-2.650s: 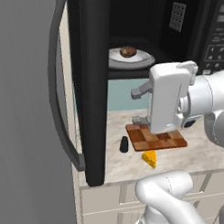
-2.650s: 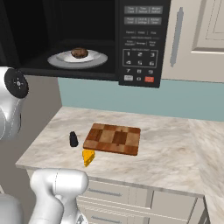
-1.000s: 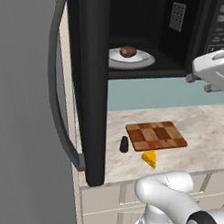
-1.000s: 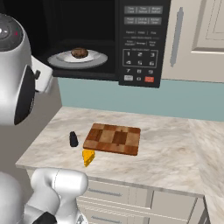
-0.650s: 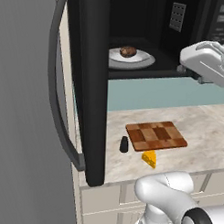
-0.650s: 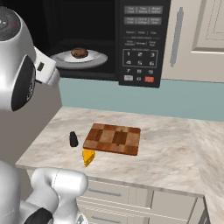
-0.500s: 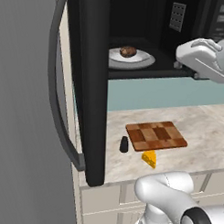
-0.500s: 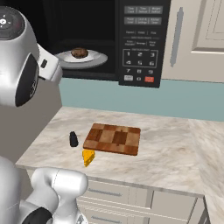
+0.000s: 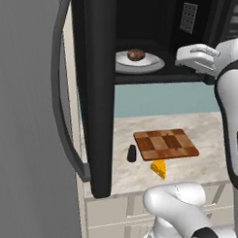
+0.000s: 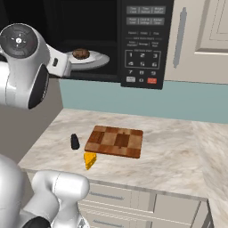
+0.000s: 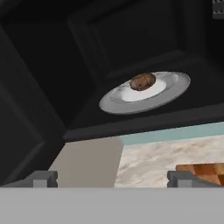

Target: Retrieve the reheated potato from the microwave, then place the potato, cheese, and condiment on the cutting board.

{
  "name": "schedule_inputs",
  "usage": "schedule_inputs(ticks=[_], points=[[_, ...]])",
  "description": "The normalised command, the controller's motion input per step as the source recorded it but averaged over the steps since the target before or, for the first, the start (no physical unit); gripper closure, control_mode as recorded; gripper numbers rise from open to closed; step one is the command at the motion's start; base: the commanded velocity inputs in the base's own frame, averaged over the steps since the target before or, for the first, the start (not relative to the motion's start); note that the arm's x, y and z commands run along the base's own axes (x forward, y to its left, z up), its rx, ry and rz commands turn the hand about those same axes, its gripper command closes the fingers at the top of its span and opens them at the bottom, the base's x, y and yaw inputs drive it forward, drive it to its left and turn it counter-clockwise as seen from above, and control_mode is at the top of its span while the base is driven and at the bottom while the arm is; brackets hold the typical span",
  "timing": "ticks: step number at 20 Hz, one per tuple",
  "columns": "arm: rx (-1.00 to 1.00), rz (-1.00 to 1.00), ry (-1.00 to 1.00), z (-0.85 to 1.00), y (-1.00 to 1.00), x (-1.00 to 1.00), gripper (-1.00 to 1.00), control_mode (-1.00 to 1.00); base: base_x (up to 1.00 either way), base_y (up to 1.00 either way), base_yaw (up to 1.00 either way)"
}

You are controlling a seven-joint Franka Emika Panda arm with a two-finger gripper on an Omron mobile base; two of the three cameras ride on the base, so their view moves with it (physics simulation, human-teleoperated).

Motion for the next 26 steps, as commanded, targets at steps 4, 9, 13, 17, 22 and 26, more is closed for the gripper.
schedule_inputs(ticks=[4, 9, 13, 17, 22, 26], points=[[-0.09, 0.0, 0.02, 0.06, 0.07, 0.66, -1.0, -1.0, 0.0, 0.0, 0.0], [-0.12, 0.01, 0.03, 0.11, 0.11, 0.62, -1.0, -1.0, 0.0, 0.0, 0.0], [-0.14, 0.01, 0.01, 0.03, 0.1, 0.55, -1.0, -1.0, 0.0, 0.0, 0.0], [-0.13, 0.0, 0.07, 0.0, 0.11, 0.53, -1.0, -1.0, 0.0, 0.0, 0.0], [-0.08, 0.0, 0.12, 0.0, 0.09, 0.53, -1.0, -1.0, 0.0, 0.0, 0.0], [-0.04, 0.0, 0.08, -0.01, 0.08, 0.5, -1.0, -1.0, 0.0, 0.0, 0.0]])
